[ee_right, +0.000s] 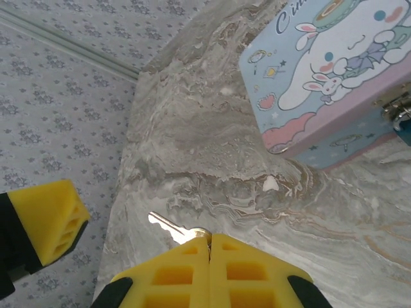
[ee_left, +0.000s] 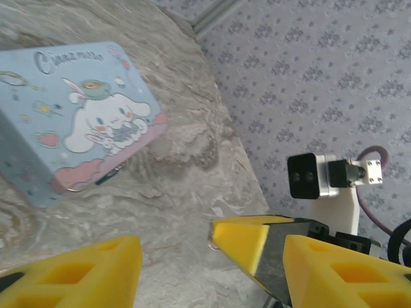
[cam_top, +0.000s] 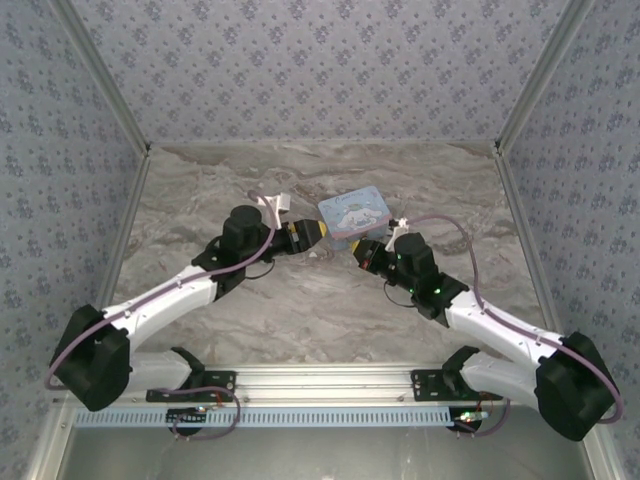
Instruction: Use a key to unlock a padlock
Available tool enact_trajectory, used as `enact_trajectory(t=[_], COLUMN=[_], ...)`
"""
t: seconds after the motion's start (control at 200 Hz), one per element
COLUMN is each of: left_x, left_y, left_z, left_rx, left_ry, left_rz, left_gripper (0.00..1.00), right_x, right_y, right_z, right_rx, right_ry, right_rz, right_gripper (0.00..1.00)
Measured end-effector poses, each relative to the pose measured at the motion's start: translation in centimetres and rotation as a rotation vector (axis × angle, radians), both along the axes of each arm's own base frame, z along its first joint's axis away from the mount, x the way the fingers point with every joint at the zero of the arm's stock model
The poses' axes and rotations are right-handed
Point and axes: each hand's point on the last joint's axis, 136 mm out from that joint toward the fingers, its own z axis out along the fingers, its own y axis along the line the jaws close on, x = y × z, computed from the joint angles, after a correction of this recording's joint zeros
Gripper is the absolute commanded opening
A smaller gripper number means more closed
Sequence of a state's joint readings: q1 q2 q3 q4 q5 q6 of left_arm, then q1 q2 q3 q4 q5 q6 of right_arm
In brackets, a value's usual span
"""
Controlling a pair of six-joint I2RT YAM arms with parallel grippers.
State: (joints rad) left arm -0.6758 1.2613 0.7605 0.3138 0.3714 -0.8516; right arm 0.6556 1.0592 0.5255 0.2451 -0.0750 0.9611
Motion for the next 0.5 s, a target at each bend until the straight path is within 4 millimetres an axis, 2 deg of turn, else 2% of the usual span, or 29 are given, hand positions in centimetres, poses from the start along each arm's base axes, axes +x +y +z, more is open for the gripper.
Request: enact_trajectory(t=[0.305,0.5], left_x=[-0.2,-0.1], left_y=[-2.4,-3.1], left_z=[-1.7,-1.0], left_rx=[0.003,-0.007], left_ry=[0.048,0.037], left_rz=[-0.059,-0.074], left_gripper=[0.54,0.51], right_x=[-0.2,-0.2], right_y=[1.1,1.6], right_z=[1.0,1.8], right_rx=[0.023,0.036], right_ry=[-0.029,-0.044], right_rz=[0.025,0.038], right_gripper=[0.00,0.00])
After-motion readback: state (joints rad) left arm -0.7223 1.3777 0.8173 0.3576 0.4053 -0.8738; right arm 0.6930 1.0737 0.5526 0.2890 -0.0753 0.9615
